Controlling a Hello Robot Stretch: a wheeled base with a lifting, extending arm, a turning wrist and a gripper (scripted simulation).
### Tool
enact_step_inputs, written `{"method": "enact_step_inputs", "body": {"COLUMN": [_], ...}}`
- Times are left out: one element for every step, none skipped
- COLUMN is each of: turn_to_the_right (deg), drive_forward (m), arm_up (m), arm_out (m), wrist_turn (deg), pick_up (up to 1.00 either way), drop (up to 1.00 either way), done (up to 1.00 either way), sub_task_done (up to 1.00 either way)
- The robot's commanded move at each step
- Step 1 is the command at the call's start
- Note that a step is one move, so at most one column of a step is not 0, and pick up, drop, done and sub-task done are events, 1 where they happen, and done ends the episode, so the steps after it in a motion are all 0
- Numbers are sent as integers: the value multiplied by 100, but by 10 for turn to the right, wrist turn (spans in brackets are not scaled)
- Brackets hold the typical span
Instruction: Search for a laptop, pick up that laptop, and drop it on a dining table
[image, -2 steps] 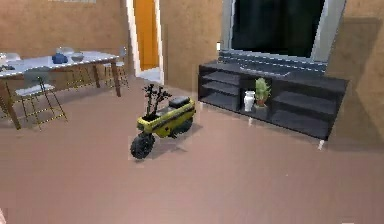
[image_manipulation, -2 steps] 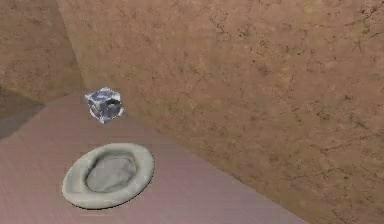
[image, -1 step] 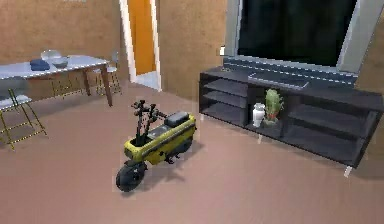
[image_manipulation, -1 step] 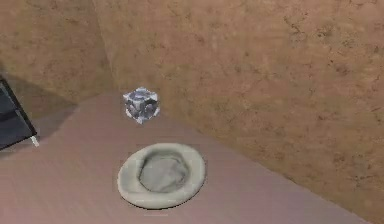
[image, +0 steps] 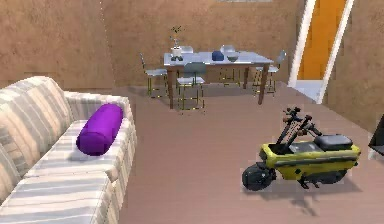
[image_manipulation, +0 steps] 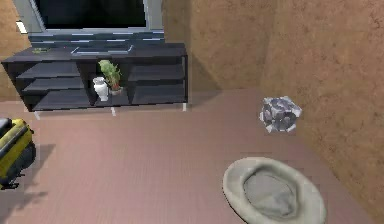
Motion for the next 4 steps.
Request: {"method": "enact_step_inputs", "body": {"turn_to_the_right": [0,-30,0,450], "drive_forward": [100,0,60,0], "arm_up": [0,0,0,0], "arm_out": [0,0,0,0], "wrist_turn": [0,0,0,0], "pick_up": [0,0,0,0], "drop": [0,0,0,0], "done": [0,0,0,0], "sub_task_done": [0,0,0,0]}}
